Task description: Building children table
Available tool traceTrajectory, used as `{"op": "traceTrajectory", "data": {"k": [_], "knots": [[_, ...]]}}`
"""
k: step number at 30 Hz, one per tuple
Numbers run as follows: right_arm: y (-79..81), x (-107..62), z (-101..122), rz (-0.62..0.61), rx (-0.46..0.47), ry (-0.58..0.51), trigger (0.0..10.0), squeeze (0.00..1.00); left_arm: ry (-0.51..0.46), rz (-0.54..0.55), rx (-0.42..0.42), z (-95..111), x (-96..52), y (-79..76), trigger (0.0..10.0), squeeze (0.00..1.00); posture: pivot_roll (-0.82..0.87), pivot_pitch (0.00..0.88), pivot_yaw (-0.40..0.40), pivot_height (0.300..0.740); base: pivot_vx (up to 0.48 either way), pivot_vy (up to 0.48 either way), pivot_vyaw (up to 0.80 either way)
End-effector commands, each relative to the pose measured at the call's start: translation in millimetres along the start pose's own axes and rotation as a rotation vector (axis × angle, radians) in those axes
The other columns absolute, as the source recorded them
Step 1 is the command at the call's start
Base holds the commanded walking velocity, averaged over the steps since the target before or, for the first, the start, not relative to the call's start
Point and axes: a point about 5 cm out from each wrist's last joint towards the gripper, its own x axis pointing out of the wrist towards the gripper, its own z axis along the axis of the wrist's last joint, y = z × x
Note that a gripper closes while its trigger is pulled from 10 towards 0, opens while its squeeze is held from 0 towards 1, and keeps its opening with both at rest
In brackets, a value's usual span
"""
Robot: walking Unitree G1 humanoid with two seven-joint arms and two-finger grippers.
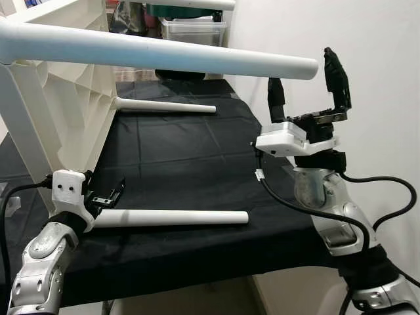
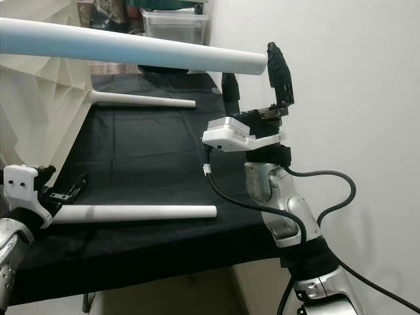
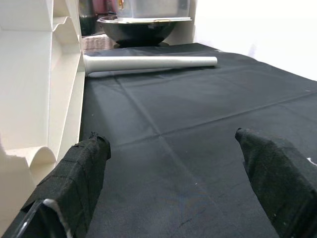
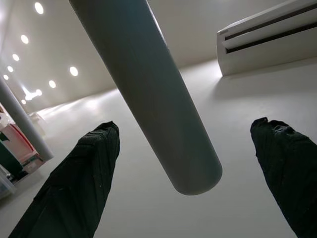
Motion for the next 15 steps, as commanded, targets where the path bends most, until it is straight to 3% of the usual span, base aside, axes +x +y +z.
{"op": "traceTrajectory", "data": {"k": [1, 15], "knots": [[2.1, 2.4, 3.6, 0.019, -0.006, -0.024, 10.0, 0.00, 0.009, 0.017, 0.020, -0.6, -0.3, 3.9, 10.0, 0.00, 0.03, 0.000, -0.097, 0.740, 0.000, 0.000, 0.00], [25.9, 7.4, 19.4, 0.153, 0.021, -0.038, 10.0, 0.00, 0.012, -0.006, 0.009, -3.4, 3.6, -3.1, 10.0, 0.00, 0.02, 0.000, -0.090, 0.740, 0.000, 0.000, 0.00]]}}
